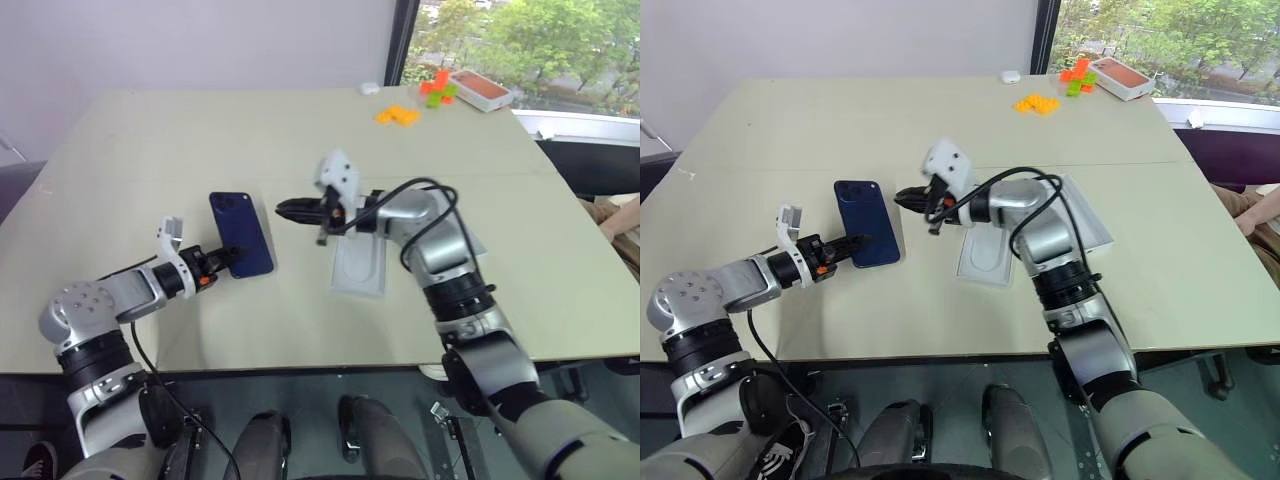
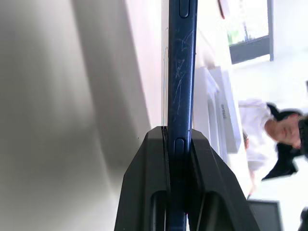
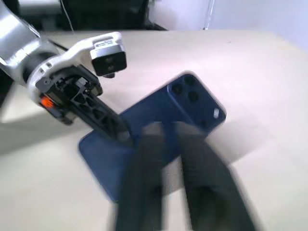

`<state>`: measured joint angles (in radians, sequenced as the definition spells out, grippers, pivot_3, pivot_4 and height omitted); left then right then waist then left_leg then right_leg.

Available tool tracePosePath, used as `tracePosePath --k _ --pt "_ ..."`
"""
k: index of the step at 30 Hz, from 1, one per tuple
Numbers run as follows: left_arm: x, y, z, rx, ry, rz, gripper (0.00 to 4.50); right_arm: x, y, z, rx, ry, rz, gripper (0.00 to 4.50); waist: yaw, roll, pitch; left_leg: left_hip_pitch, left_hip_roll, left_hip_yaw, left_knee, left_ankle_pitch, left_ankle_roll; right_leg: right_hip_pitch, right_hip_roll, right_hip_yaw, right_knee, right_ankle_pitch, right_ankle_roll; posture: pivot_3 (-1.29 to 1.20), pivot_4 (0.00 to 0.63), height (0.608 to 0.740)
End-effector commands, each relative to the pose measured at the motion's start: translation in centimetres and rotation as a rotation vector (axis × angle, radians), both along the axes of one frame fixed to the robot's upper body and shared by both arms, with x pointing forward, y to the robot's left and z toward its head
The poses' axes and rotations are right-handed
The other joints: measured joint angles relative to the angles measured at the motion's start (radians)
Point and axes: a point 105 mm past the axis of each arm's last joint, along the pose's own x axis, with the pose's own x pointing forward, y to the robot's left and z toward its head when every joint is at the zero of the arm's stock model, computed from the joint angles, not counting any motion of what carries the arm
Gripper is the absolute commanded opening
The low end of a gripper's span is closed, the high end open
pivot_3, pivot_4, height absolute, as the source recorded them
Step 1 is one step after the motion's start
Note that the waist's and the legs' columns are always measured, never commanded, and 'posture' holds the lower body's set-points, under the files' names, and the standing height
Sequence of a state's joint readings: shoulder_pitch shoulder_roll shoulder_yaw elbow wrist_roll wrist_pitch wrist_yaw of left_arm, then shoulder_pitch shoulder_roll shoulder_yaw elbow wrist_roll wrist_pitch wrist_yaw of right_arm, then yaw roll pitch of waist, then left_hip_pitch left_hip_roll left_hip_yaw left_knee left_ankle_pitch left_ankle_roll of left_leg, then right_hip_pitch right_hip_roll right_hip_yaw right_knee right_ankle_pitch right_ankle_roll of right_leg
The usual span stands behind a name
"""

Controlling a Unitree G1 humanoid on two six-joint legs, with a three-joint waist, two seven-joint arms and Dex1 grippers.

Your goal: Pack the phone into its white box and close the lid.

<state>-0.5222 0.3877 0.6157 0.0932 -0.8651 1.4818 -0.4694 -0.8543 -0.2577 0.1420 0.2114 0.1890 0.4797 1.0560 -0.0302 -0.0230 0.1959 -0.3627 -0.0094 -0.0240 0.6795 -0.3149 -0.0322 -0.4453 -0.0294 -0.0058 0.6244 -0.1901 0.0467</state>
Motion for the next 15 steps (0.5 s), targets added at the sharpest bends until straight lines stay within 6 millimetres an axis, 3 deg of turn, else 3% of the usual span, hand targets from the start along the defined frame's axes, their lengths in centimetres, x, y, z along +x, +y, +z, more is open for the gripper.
tracePosePath --k 1,3,5,7,11,15 --pt "-1.2 -1.5 3.1 -0.076 -0.123 -0.160 0.00 -1.2 -2.0 -0.2 -0.053 0.026 0.036 2.33 0.005 0.000 0.000 -0.001 0.000 0.000 0.000 0.000 0.000 0.000 0.000 0.000 -0.002 0.000 0.000 0.00 0.150 0.740" --pt "-1.5 -1.6 3.3 -0.082 -0.124 -0.192 0.00 -1.4 -2.5 -0.6 -0.084 0.035 0.038 3.29 0.008 0.000 0.000 -0.005 0.000 0.000 0.000 0.000 0.001 -0.002 0.001 -0.001 -0.005 0.000 0.000 0.00 0.150 0.740" --pt "-1.8 -2.0 3.7 -0.070 -0.144 -0.229 0.00 -3.0 -3.7 -2.0 -0.191 0.075 0.092 4.41 0.009 0.000 0.000 -0.011 0.000 0.001 0.000 0.000 0.001 -0.009 0.001 0.000 -0.004 0.000 0.000 0.00 0.150 0.740" --pt "-1.9 -2.3 4.0 -0.072 -0.152 -0.251 0.00 -4.5 -4.7 -3.2 -0.271 0.120 0.129 4.41 0.014 0.000 0.000 -0.014 0.000 0.001 0.000 0.000 0.001 -0.013 0.001 0.000 -0.003 0.000 0.000 0.00 0.150 0.740" --pt "-1.4 -2.5 4.0 -0.060 -0.156 -0.234 0.00 -3.7 -6.2 -5.8 -0.431 0.075 0.011 4.41 0.013 0.000 0.000 -0.014 0.001 0.002 0.000 0.000 0.001 -0.015 0.001 0.000 -0.002 0.000 0.000 0.00 0.150 0.740" --pt "-1.2 -2.4 3.6 -0.033 -0.149 -0.215 0.00 -4.0 -6.9 -6.5 -0.495 0.065 -0.010 4.41 0.014 0.000 0.000 -0.014 0.001 0.002 0.001 0.000 0.001 -0.014 0.001 0.000 -0.002 0.000 0.000 0.00 0.150 0.740"
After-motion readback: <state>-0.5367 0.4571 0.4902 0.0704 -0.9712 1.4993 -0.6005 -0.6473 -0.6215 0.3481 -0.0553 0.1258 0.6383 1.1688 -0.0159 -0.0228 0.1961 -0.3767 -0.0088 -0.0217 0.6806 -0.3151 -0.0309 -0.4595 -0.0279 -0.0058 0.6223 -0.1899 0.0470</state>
